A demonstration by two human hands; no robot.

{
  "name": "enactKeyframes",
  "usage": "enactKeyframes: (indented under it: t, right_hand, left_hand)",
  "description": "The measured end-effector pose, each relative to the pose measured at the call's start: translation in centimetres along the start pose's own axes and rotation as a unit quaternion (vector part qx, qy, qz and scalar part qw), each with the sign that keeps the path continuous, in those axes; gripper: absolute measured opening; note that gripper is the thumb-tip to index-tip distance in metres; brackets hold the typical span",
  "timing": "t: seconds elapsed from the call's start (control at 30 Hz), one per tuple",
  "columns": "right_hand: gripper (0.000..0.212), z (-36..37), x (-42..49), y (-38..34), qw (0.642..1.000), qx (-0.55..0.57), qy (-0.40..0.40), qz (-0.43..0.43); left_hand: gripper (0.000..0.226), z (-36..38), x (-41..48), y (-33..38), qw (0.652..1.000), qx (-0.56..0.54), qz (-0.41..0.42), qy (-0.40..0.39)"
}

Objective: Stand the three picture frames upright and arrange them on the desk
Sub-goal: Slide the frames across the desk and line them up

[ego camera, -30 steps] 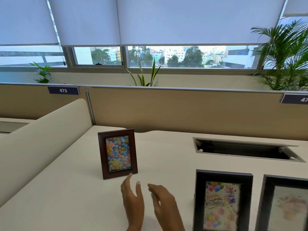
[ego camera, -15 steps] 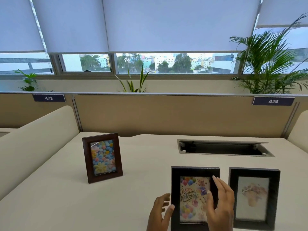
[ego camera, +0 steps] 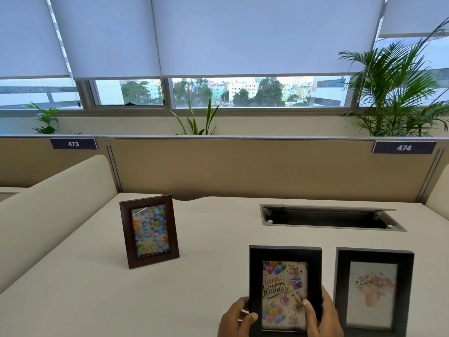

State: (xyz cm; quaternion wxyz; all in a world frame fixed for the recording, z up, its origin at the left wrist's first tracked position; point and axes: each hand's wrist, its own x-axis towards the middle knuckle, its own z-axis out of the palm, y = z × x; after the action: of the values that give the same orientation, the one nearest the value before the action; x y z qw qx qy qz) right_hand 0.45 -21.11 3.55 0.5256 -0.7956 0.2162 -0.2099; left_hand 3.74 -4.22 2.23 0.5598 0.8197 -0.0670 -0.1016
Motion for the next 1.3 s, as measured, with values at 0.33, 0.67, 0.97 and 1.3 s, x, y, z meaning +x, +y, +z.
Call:
enactKeyframes:
  t: [0.33,0.67,0.97,1.3]
  right_hand:
    - [0.046,2.6,1.3,1.6,0.988,0.049,-0.085,0.118]
    - [0.032,11.3,5.9,-5.1,0.994,0.049,-0.097,-0.007]
    - [0.034,18.5,9.6,-7.3,0.990,0.037,-0.138,0.000]
    - [0.033,21.5,11.6,-7.5,0.990,0.020,-0.137,-0.008]
  left_hand:
    - [0.028,-1.7,1.5,-0.9,0.996,-0.020,-0.022,0.078]
    - [0.034,-7.5,7.5,0.7,0.967,-0.032,-0.004,0.254]
    - [0.037,-11.4,12.0,0.6,0.947,0.005,-0.030,0.319]
    - [0.038,-11.5,13.5,0.3,0.934,0.010,-0.063,0.350]
